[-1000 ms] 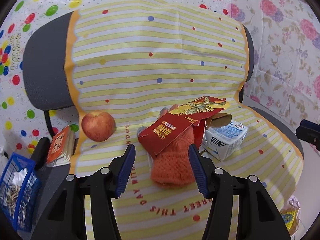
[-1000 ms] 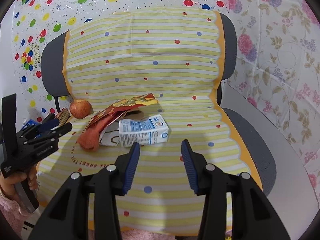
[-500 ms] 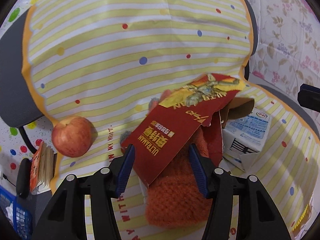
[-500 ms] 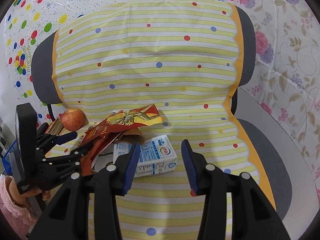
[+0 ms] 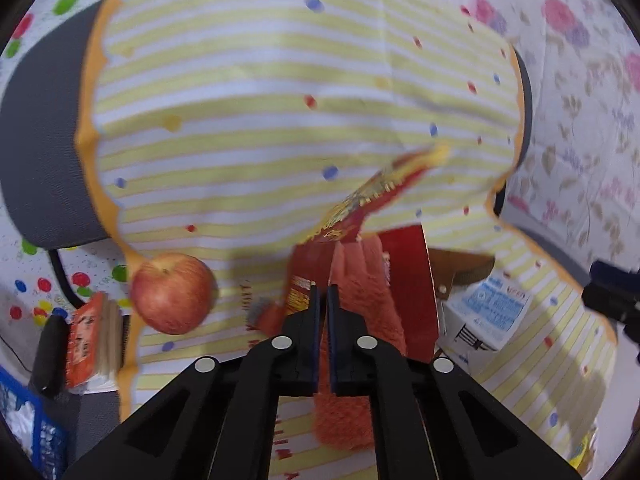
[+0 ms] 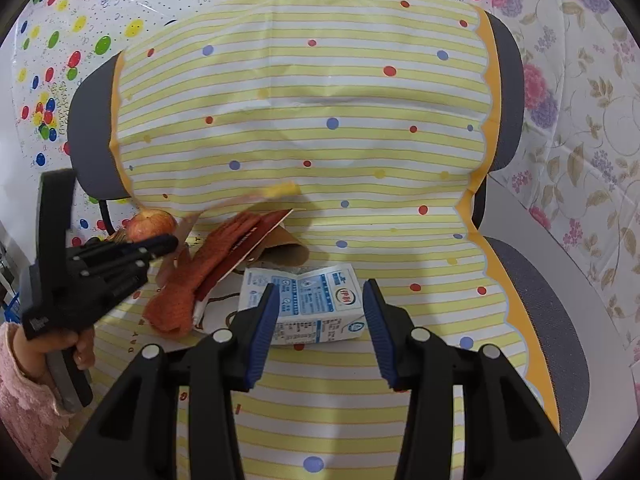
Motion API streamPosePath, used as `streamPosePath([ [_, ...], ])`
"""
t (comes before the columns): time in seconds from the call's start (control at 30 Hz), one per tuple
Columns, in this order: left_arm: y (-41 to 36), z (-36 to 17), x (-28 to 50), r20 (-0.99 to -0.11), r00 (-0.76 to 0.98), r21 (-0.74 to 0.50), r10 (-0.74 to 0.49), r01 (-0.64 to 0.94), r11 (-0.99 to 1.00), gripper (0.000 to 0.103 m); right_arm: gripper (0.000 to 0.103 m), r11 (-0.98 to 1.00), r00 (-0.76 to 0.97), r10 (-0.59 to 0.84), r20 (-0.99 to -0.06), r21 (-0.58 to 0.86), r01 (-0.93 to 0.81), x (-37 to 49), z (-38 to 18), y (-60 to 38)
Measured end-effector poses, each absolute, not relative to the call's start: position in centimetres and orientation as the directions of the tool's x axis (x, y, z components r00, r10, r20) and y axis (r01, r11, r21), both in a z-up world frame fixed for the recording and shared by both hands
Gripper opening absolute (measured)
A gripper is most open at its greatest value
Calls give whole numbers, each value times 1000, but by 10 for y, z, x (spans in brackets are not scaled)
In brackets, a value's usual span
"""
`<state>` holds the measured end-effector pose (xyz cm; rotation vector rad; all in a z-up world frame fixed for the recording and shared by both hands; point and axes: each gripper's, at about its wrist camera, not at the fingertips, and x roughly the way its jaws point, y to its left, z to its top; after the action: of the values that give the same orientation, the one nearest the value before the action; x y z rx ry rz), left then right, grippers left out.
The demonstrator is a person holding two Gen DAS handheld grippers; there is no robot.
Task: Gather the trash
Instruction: 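Grasp the orange glove with the right tool and lift it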
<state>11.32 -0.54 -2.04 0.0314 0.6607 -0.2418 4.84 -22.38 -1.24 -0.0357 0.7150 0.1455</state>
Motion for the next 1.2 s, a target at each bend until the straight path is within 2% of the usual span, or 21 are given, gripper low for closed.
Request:
streamPosePath([
  [0.13, 21, -1, 88, -583, 782, -124, -220, 182, 975, 0, 43, 983, 746, 156, -647, 24, -184, 42, -10, -208],
  [0.4, 57, -17, 41, -678, 697, -228, -231, 99, 969, 0, 43, 964, 708, 223, -670, 41, -264, 36, -23, -166],
  [0.57, 57, -31, 38, -714, 663, -216, -223, 95, 972, 3, 43, 958, 694, 232, -682, 38, -284, 36, -29, -151],
  [0.73, 42, -53, 42, -738, 635, -197, -229, 122, 973, 10, 43, 956, 687, 233, -689, 31, -293, 36, -32, -143],
  [0.8, 39, -61, 43, -741, 637, -181, -214, 118, 976, 10, 43, 955, 682, 233, -694, 30, -295, 37, -35, -142],
  [0.9, 44, -61, 42, -724, 659, -182, -204, 103, 978, 0, 43, 954, 669, 238, -704, 38, -299, 41, -41, -139],
  [1.03, 59, -40, 37, -679, 717, -156, -156, 67, 986, 0, 43, 949, 655, 251, -712, 46, -313, 50, -50, -130],
  [1.2, 78, -33, 38, -672, 734, -150, -96, -8, 989, 0, 43, 941, 642, 272, -717, 60, -332, 65, -59, -116],
])
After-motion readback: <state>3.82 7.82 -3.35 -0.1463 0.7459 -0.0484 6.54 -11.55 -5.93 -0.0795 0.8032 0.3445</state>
